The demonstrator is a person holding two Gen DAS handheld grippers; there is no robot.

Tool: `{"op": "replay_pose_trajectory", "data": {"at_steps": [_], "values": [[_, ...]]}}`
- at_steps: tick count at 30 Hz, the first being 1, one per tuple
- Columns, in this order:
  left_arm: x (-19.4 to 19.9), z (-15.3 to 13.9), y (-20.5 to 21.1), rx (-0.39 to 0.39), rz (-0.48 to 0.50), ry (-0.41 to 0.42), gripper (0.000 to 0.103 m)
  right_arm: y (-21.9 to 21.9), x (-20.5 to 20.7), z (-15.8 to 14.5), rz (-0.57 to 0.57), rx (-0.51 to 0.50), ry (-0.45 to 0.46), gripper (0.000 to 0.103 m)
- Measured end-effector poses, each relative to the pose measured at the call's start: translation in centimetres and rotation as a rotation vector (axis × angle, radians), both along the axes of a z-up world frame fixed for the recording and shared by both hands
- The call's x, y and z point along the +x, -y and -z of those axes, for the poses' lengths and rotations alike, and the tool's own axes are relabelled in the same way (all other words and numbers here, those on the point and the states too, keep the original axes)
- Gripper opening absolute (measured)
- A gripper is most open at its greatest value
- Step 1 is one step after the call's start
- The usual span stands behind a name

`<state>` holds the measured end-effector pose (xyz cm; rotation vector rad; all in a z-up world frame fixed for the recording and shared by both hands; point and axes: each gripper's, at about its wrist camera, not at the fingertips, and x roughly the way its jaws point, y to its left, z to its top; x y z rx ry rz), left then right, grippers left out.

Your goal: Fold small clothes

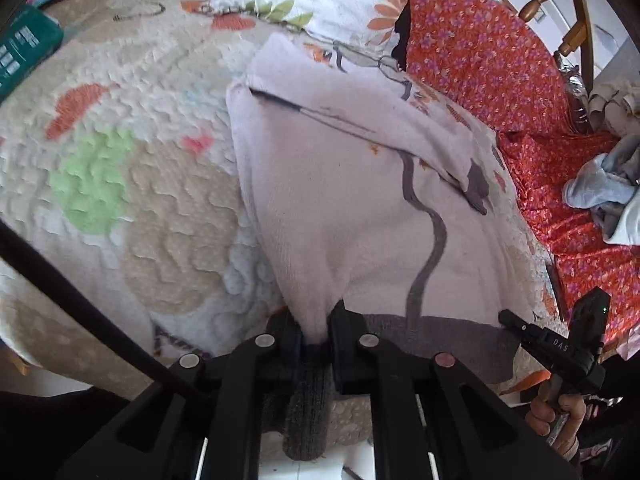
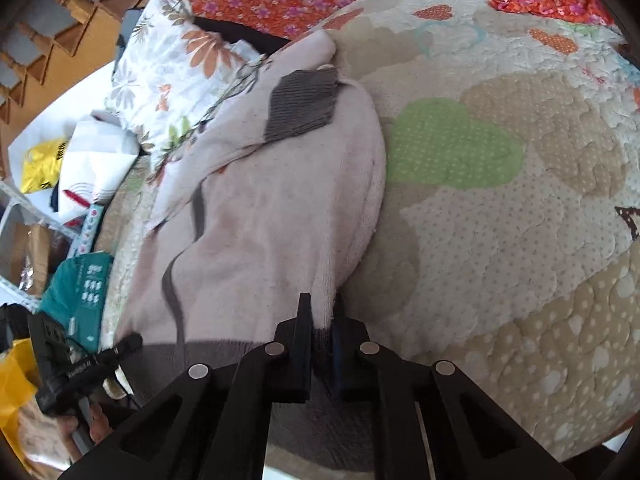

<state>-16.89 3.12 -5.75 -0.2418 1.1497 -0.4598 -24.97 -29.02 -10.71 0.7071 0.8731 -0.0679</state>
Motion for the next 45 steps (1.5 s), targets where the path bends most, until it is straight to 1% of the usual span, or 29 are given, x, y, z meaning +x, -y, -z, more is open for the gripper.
{"op": "replay_pose_trajectory", "data": {"at_steps": [2,3,5,7,9,10,12,14,15,16,17,19,21,23,25,27,28,29,30,32,33,34,35,36,37,39,40,42,45], "values": [[-0.8,-0.5,-1.1,0.041,0.016,0.008,0.01,-1.3,-0.7,0.0,-0.046,0.0,-0.019,0.007],[-1.3,-0.3,-1.9,0.056,0.019,-0.002,0.01,-2.1,-1.3,0.2,-0.074,-0.015,-0.034,0.007],[-1.7,0.9,-3.0,0.076,0.022,-0.056,0.011,-3.7,-2.1,0.8,-0.118,-0.043,-0.069,0.007],[-1.6,1.8,-4.4,0.066,0.009,-0.111,0.012,-4.8,-2.2,1.3,-0.154,-0.103,-0.114,0.008],[-1.5,1.0,-5.5,0.028,0.0,-0.111,0.013,-5.0,-2.3,0.7,-0.167,-0.129,-0.127,0.012],[-1.7,0.0,-6.0,0.008,-0.001,-0.084,0.016,-4.9,-2.5,0.1,-0.17,-0.143,-0.126,0.012],[-1.7,-2.4,-6.6,-0.018,-0.009,-0.004,0.031,-4.5,-2.8,-1.6,-0.173,-0.19,-0.109,0.014],[-0.6,-4.4,-6.2,-0.014,-0.028,0.07,0.054,-3.9,-2.6,-3.3,-0.169,-0.262,-0.092,0.014],[0.1,-5.1,-5.9,-0.011,-0.037,0.1,0.059,-3.4,-2.0,-4.7,-0.168,-0.324,-0.074,0.014],[1.1,-5.8,-5.4,-0.006,-0.052,0.133,0.063,-3.1,-1.2,-5.6,-0.158,-0.362,-0.063,0.014],[2.3,-6.4,-4.8,-0.002,-0.062,0.161,0.066,-2.8,-0.2,-6.6,-0.142,-0.392,-0.047,0.015],[5.1,-7.3,-2.8,0.001,-0.07,0.224,0.069,-1.9,2.7,-8.5,-0.118,-0.415,0.006,0.018],[8.6,-7.1,-0.7,0.003,-0.085,0.251,0.069,-0.8,6.3,-9.6,-0.096,-0.416,0.042,0.028],[11.2,-6.5,0.7,0.01,-0.098,0.251,0.069,0.1,10.2,-9.9,-0.064,-0.406,0.052,0.032],[13.2,-5.4,1.4,0.019,-0.12,0.244,0.069,1.0,13.9,-9.8,-0.025,-0.387,0.037,0.035],[13.9,-4.2,1.4,0.03,-0.133,0.252,0.069,2.0,18.2,-9.1,0.008,-0.367,-0.002,0.037],[14.2,-3.6,1.4,0.053,-0.14,0.244,0.069,2.1,19.8,-8.8,0.025,-0.364,-0.019,0.037],[14.6,-3.0,1.3,0.077,-0.15,0.217,0.069,2.4,21.2,-8.4,0.036,-0.357,-0.033,0.038],[15.3,-2.5,1.5,0.076,-0.153,0.177,0.069,2.6,23.0,-7.8,0.039,-0.356,-0.057,0.038],[16.2,-2.2,1.5,0.01,-0.146,0.144,0.069,3.0,25.4,-6.8,0.023,-0.372,-0.103,0.039],[16.4,-2.4,1.6,0.014,-0.153,0.148,0.069,3.1,26.9,-5.9,-0.008,-0.383,-0.151,0.038],[16.6,-2.7,1.7,0.028,-0.155,0.159,0.069,3.0,28.0,-5.0,-0.045,-0.395,-0.201,0.031],[16.7,-2.9,1.8,0.041,-0.155,0.17,0.069,2.8,29.4,-4.2,-0.082,-0.422,-0.255,0.005],[16.8,-3.2,1.9,0.049,-0.155,0.181,0.069,2.7,30.4,-3.7,-0.104,-0.465,-0.285,0.005],[16.8,-3.5,1.9,0.047,-0.155,0.19,0.069,2.7,31.2,-3.6,-0.121,-0.496,-0.287,0.005],[16.9,-3.7,1.7,0.053,-0.161,0.201,0.069,3.1,32.6,-3.8,-0.107,-0.51,-0.27,0.004],[17.1,-3.7,1.6,0.06,-0.165,0.2,0.069,3.6,33.3,-3.8,-0.08,-0.504,-0.264,0.004],[17.3,-3.4,1.2,0.063,-0.179,0.176,0.069,4.0,34.1,-3.4,-0.049,-0.51,-0.257,0.004],[17.6,-2.8,0.1,0.025,-0.202,0.124,0.069,3.7,33.6,-3.8,-0.062,-0.513,-0.234,0.006]]}}
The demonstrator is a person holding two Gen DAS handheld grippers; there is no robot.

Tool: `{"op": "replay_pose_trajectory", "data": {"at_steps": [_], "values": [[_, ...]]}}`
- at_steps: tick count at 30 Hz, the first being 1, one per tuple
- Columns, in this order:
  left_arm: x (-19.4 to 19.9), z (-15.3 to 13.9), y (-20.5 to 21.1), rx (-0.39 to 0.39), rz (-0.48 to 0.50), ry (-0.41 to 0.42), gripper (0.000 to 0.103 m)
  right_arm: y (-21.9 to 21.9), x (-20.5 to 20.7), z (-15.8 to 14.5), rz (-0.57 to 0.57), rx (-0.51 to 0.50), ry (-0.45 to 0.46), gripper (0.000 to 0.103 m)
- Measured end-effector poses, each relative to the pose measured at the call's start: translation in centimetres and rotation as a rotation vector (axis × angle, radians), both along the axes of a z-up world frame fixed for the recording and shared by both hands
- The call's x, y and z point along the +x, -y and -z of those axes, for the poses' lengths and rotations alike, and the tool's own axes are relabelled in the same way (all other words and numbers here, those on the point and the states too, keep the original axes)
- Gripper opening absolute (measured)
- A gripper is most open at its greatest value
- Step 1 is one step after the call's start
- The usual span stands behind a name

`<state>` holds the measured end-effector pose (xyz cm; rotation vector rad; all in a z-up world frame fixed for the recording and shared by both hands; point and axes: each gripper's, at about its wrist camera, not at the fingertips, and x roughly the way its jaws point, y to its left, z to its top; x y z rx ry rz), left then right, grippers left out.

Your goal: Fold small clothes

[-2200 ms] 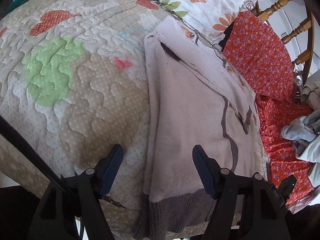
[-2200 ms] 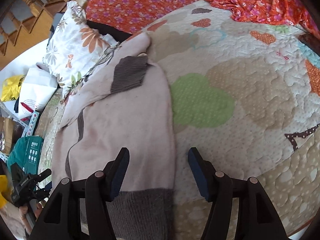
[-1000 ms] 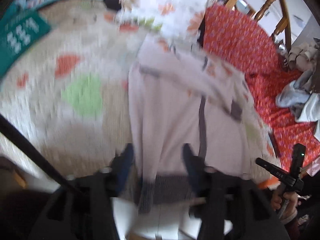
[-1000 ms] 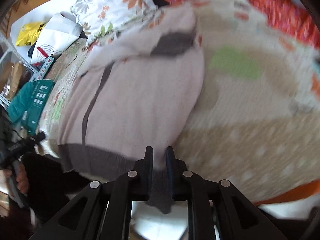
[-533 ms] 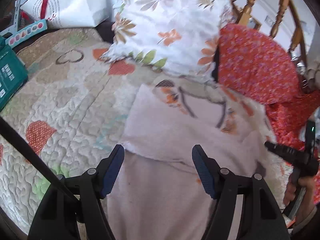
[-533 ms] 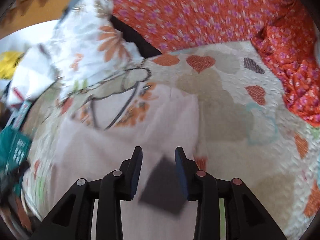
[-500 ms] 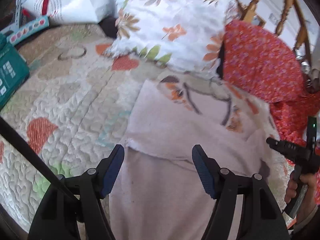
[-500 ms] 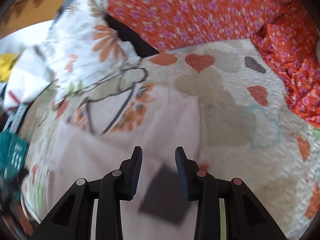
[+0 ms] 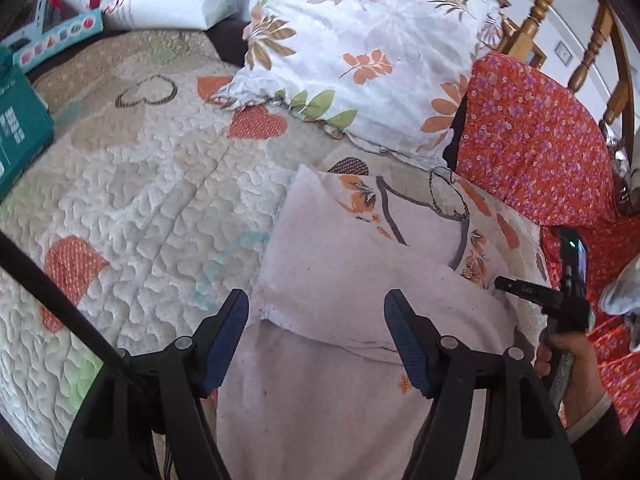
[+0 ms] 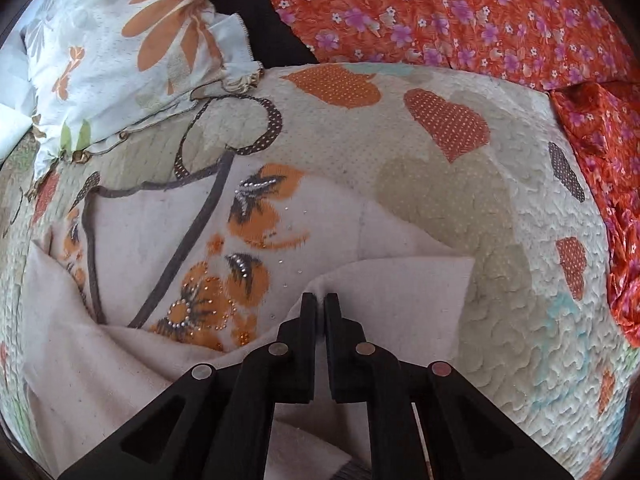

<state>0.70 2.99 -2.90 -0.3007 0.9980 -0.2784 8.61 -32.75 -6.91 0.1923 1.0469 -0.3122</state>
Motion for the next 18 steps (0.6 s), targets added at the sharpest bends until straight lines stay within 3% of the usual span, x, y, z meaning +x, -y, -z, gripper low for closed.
{"op": "replay_pose_trajectory", "data": {"at_steps": [2,4,6,11,12,13,14,15,18], "values": [[-0.1,0.3,-0.6,-0.015,-0.012,-0.021,0.069,-0.1,-2.1,-1.5,-0.02,0.012,0.053,0.011],[-0.2,0.4,-1.2,-0.029,-0.027,-0.033,0.069,-0.4,-3.9,-2.7,-0.031,0.055,0.093,0.028],[-0.4,0.4,-1.8,-0.05,-0.042,-0.043,0.069,-0.6,-5.9,-3.3,-0.074,0.094,0.111,0.052],[-0.7,0.4,-2.3,-0.029,-0.061,-0.03,0.069,-2.8,-8.6,-1.6,-0.181,0.023,0.042,0.059],[-0.7,0.5,-2.3,-0.023,-0.061,-0.03,0.069,-3.1,-8.8,-1.2,-0.193,0.008,0.025,0.058],[-0.8,0.6,-2.4,-0.019,-0.059,-0.033,0.069,-3.4,-9.1,-0.6,-0.208,-0.013,-0.01,0.05],[-0.8,0.7,-2.5,-0.018,-0.06,-0.036,0.069,-3.7,-9.2,-0.2,-0.216,-0.03,-0.034,0.01],[-0.8,0.7,-2.7,-0.017,-0.065,-0.039,0.069,-4.0,-9.4,-0.2,-0.216,-0.038,-0.042,0.005],[-0.7,0.7,-3.2,-0.017,-0.087,-0.042,0.069,-4.8,-10.1,-2.5,-0.218,-0.097,0.019,0.005]]}}
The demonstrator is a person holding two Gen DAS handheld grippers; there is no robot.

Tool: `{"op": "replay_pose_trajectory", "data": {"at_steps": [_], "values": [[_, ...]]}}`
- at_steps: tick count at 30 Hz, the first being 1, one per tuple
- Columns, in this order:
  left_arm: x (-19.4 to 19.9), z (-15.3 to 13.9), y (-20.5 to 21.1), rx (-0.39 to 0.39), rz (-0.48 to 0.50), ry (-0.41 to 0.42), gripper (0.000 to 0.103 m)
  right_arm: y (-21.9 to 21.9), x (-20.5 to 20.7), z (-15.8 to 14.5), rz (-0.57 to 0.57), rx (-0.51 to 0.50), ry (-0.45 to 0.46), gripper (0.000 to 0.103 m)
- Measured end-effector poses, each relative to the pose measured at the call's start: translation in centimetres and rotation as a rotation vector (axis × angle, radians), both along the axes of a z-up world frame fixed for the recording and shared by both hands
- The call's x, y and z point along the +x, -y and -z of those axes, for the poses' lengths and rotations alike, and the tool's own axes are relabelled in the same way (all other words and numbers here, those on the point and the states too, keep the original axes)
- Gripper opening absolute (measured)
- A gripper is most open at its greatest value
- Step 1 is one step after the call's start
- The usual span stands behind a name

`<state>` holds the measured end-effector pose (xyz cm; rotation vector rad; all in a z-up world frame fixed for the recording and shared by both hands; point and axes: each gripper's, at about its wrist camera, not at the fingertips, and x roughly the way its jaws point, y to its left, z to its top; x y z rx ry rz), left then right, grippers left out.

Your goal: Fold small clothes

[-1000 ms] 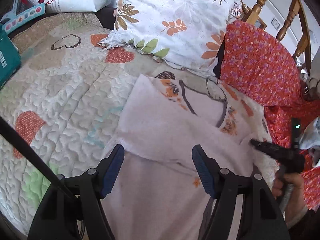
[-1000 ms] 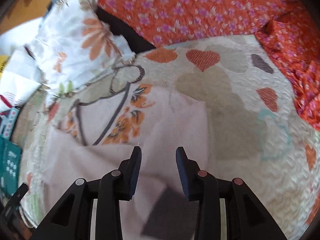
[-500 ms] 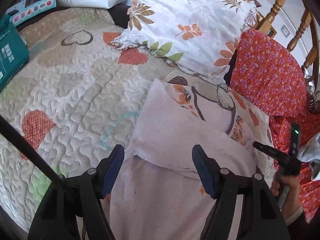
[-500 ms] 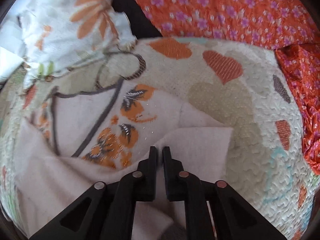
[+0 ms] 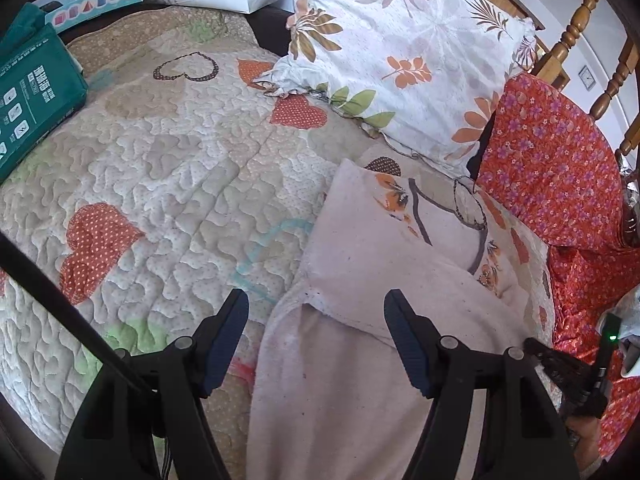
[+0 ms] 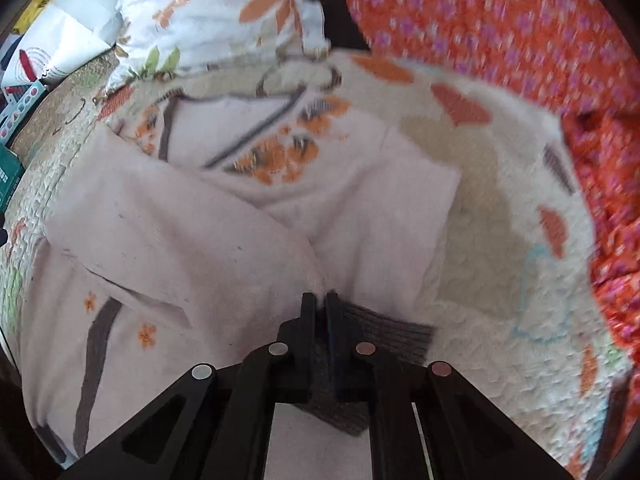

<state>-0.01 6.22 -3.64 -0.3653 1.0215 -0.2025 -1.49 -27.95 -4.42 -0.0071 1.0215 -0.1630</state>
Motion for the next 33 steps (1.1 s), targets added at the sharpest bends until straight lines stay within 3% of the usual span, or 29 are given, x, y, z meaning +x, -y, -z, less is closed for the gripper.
{"op": "replay_pose_trajectory", "data": {"at_steps": [6,8,10,12,14,16,19,22,24,29,33], "values": [[0.4,0.1,-0.3,-0.005,-0.013,-0.01,0.069,0.8,1.9,-4.1,0.1,-0.07,0.106,0.005],[0.6,0.3,-0.2,-0.001,-0.013,-0.024,0.069,1.3,3.3,-3.2,0.133,-0.083,0.071,0.008],[0.9,0.5,-0.4,-0.002,-0.02,-0.041,0.069,1.7,4.8,-1.1,0.158,-0.113,-0.036,0.016],[1.0,0.4,-0.7,-0.014,-0.032,-0.044,0.069,1.6,4.7,-1.0,0.198,-0.183,-0.007,0.018],[1.3,0.1,-1.1,-0.019,-0.05,-0.034,0.07,1.0,3.7,-2.3,0.215,-0.155,0.101,0.029],[1.5,0.0,-1.3,-0.018,-0.067,-0.029,0.07,0.0,3.6,-2.9,0.194,-0.111,0.135,0.031],[1.5,0.1,-1.0,-0.013,-0.061,-0.034,0.07,-1.8,4.7,-1.9,0.108,0.01,0.102,0.031],[1.6,0.4,-0.7,0.009,-0.048,-0.046,0.07,-2.7,5.8,1.0,0.087,0.16,0.054,0.031],[1.6,0.5,-0.8,0.013,-0.051,-0.05,0.07,-3.0,6.6,4.0,0.11,0.224,-0.021,0.04],[1.4,0.4,-0.9,0.034,-0.052,-0.037,0.07,-3.8,5.3,2.3,0.113,0.196,0.026,0.043],[0.5,-0.2,-0.5,0.088,-0.036,0.002,0.07,-4.4,2.0,-0.4,0.098,0.077,0.079,0.043]]}}
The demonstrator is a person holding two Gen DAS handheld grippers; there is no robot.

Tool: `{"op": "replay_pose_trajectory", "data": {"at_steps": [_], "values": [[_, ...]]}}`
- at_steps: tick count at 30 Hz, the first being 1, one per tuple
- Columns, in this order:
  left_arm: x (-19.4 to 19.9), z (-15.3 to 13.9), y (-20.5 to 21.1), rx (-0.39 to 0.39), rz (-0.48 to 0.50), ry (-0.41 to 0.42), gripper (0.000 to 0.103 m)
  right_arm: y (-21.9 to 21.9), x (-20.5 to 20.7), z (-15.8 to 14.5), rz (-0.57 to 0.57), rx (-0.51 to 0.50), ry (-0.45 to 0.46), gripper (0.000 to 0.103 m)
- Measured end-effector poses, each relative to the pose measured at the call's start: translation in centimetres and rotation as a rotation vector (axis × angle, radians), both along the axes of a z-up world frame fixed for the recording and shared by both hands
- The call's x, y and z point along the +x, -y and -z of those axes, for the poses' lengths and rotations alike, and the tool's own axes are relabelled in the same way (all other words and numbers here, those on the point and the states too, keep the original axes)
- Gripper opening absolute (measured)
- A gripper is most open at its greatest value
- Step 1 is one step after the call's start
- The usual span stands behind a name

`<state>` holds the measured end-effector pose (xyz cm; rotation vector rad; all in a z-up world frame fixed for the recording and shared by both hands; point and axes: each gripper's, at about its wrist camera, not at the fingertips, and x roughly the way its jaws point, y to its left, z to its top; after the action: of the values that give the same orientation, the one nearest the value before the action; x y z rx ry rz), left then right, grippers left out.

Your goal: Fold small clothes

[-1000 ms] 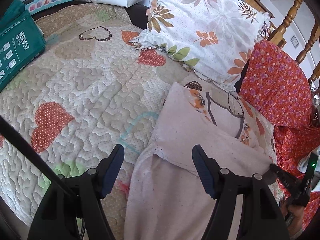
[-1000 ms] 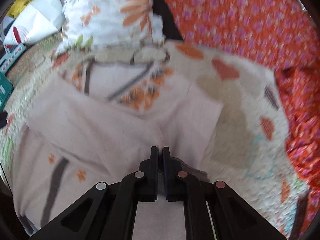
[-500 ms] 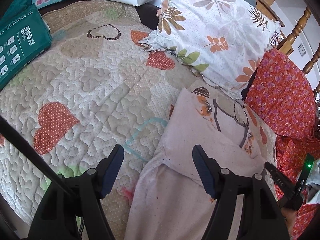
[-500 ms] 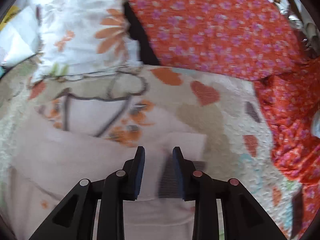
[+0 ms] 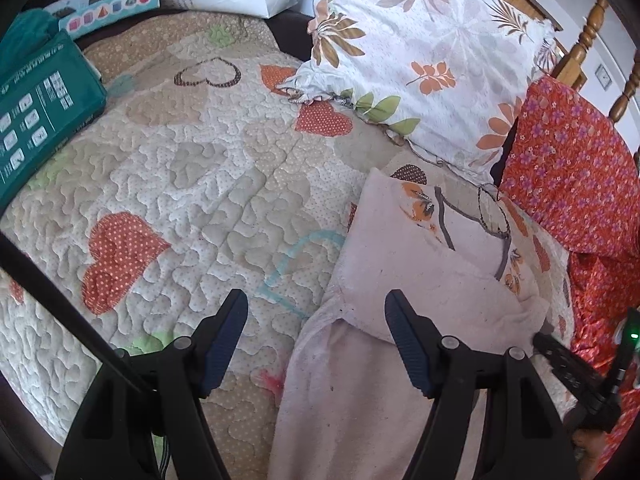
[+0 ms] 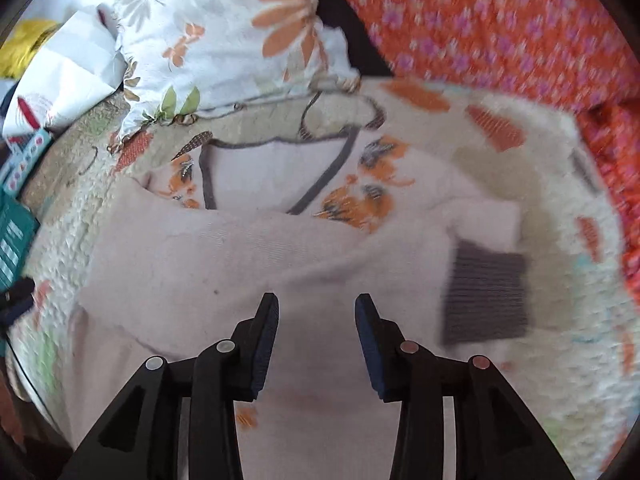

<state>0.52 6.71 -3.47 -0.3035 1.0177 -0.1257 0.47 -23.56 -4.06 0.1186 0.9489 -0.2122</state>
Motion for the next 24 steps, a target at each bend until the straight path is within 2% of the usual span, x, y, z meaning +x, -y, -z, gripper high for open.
{"op": "replay_pose_trajectory", "data": {"at_steps": [5,11,15,20,24], "values": [[-1.5,-0.7,0.7,0.081,0.026,0.06,0.07,0.4,-4.5,-1.8,0.006,-0.015,0.034,0.051],[-3.0,-0.3,1.7,0.136,0.06,0.074,0.071,1.0,-8.2,-0.6,0.047,-0.022,0.006,0.053],[-3.5,0.2,2.1,0.148,0.072,0.068,0.075,1.8,-10.2,0.5,0.097,-0.005,-0.017,0.053],[-4.5,1.9,3.1,0.183,0.106,0.039,0.075,2.1,-13.1,2.1,0.123,-0.058,-0.046,0.056],[-5.8,4.1,4.4,0.209,0.153,-0.015,0.075,2.2,-15.7,4.1,0.129,-0.086,-0.064,0.056]]}}
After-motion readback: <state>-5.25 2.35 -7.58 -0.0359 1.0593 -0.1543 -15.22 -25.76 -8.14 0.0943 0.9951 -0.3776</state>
